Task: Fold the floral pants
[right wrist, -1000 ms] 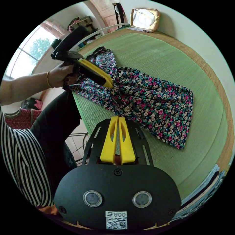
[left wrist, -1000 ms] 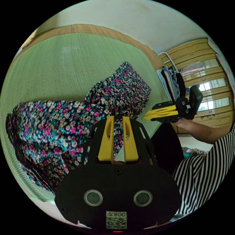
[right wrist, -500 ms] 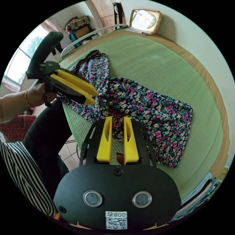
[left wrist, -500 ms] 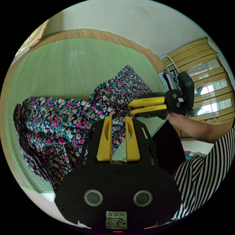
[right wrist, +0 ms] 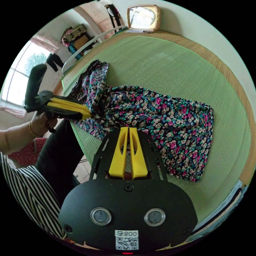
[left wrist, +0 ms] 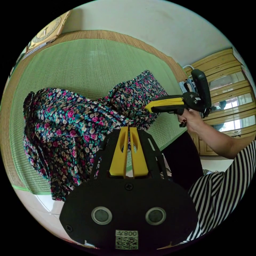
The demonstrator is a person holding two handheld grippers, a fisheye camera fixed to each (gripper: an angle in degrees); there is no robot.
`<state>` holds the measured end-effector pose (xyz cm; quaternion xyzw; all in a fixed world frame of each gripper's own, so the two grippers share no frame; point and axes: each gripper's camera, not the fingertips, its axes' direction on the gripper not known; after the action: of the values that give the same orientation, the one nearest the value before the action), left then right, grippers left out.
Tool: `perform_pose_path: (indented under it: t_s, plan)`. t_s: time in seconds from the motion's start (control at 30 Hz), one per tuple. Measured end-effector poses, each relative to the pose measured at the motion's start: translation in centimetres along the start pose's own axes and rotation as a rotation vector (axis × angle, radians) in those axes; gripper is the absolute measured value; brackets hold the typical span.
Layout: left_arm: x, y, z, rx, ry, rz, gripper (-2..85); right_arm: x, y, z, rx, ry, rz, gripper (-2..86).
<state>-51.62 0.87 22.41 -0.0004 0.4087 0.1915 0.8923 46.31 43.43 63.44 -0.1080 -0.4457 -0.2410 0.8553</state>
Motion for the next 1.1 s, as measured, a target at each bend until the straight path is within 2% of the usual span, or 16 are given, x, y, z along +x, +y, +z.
perform_pose_path:
  t_s: [0.23, 0.4, 0.5, 0.6, 0.7, 0.73, 0.8, 0.93, 1.1]
  plan:
    - [1.2, -1.4, -2.8, 0.051, 0.001, 0.020, 0.4, 2.6, 2.8, -9.0, 0.213, -0.111, 0.173, 0.2]
    - [1.8, -3.4, -6.9, 0.180, 0.066, 0.050, 0.5, 4.4, 6.9, -17.9, 0.406, -0.119, 0.282, 0.2]
    - [1.8, -6.4, -10.6, 0.300, 0.038, 0.085, 0.7, 6.2, 11.1, -25.1, 0.525, 0.033, 0.416, 0.3]
    - [0.9, -11.1, -13.5, 0.391, -0.063, 0.070, 1.0, 9.8, 15.7, -30.9, 0.588, 0.212, 0.619, 0.4]
    - [-1.6, -16.3, -13.4, 0.382, -0.017, -0.028, 2.1, 14.5, 19.9, -32.9, 0.554, 0.266, 0.847, 0.9]
    - [-2.6, -17.7, -12.8, 0.359, 0.064, -0.079, 2.8, 15.7, 21.4, -32.9, 0.543, 0.237, 0.912, 1.2]
    - [-3.0, -18.1, -12.2, 0.370, 0.086, -0.125, 4.1, 16.2, 23.1, -32.2, 0.526, 0.191, 0.964, 1.7]
    - [-2.5, -15.5, -10.9, 0.291, 0.082, -0.125, 6.5, 12.5, 22.7, -28.6, 0.426, 0.185, 0.868, 1.9]
    - [-3.1, -10.6, -11.0, 0.174, -0.194, -0.224, 6.1, 7.8, 18.0, -22.4, 0.229, 0.168, 0.655, 1.3]
